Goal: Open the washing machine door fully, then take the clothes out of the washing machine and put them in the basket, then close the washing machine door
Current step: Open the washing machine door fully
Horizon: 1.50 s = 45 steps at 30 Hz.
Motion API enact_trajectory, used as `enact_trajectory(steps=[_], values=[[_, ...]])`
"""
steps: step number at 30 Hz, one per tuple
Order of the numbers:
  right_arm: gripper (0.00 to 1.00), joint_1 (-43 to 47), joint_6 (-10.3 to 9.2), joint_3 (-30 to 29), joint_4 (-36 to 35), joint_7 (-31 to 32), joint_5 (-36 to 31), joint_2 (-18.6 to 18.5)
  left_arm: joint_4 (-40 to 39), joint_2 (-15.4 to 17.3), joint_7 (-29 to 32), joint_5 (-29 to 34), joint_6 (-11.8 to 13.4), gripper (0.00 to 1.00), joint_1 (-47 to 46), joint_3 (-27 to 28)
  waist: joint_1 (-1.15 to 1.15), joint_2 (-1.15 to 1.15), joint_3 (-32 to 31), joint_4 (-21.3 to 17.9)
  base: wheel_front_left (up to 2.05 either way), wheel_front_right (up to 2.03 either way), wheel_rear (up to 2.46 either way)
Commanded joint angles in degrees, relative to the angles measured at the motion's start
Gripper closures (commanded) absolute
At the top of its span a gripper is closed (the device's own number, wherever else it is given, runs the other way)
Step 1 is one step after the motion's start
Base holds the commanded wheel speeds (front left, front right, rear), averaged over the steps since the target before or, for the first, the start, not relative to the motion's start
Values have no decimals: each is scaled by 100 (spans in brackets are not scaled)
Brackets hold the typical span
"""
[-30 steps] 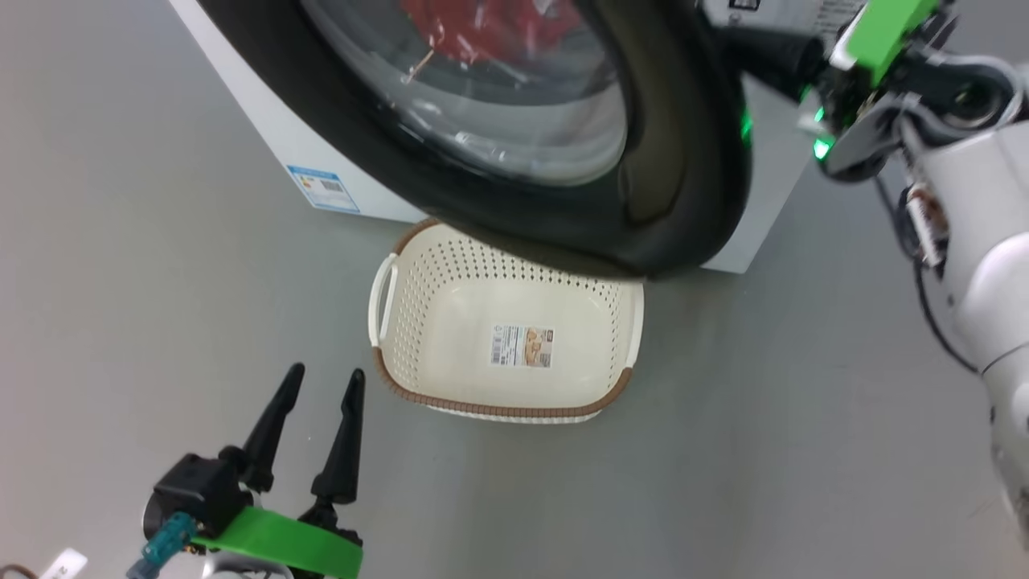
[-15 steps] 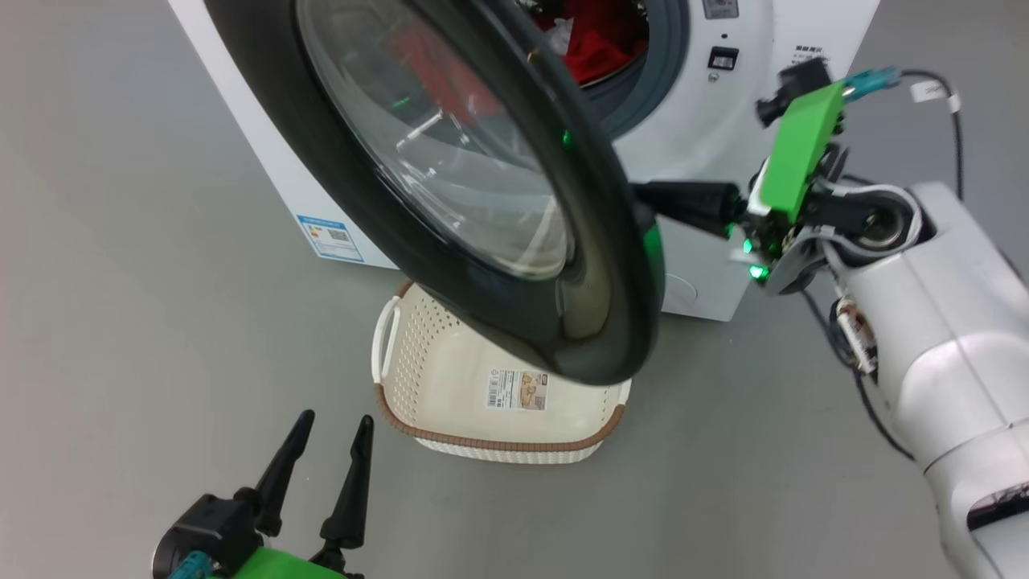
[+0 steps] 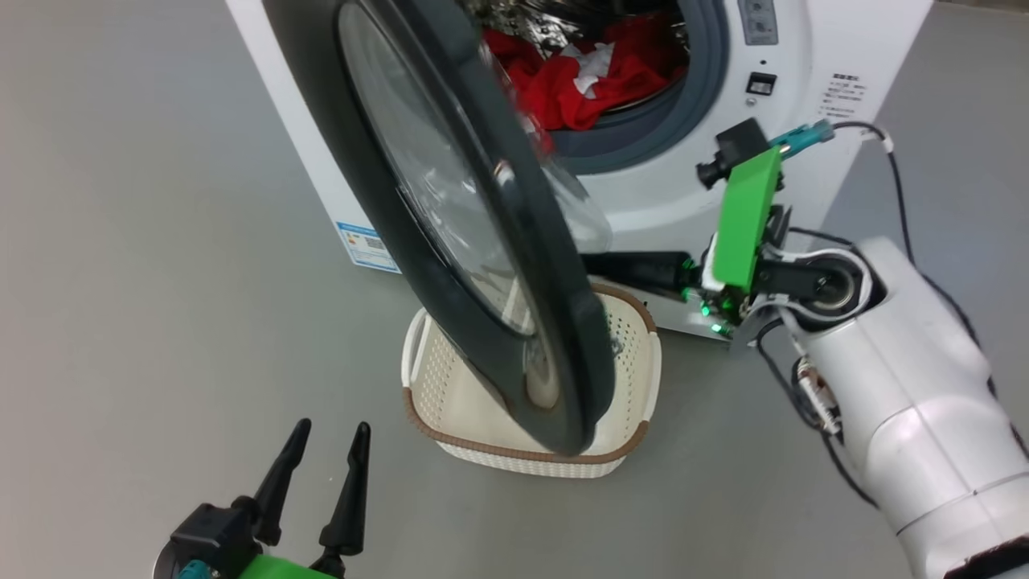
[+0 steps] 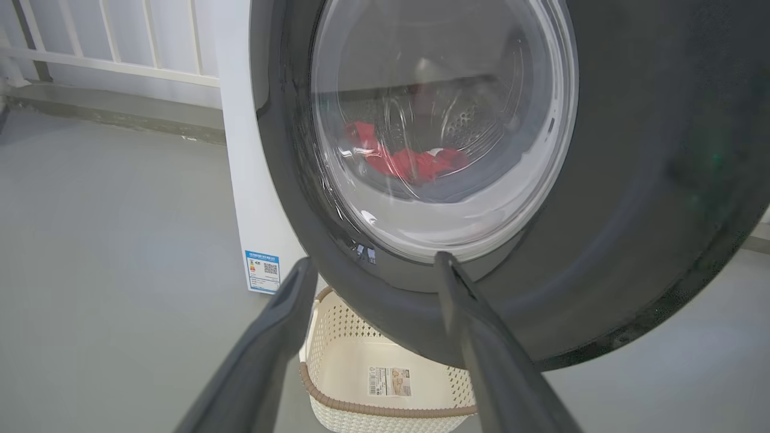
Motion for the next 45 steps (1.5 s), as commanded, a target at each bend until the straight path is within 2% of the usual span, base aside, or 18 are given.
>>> enact_trajectory(steps=[1,23,35,45], values=[[100,150,9,94,-275,18,-16,257,-113,42,-71,41,-17,0,-34,222,0,0,-38,84,0,0,0],[100,999,9,468,-1125,-185,15,616,-35,-39,-71,160,-17,0,81,417,0,0,-333,689,0,0,0],[100,1172,9,660,-1266,-475,53,703,-11,-38,-71,197,-17,0,123,573,0,0,-399,1060,0,0,0],[100,1141,9,898,-1321,-676,151,728,-60,-35,-71,214,-17,0,148,722,0,0,-340,1202,0,0,0]])
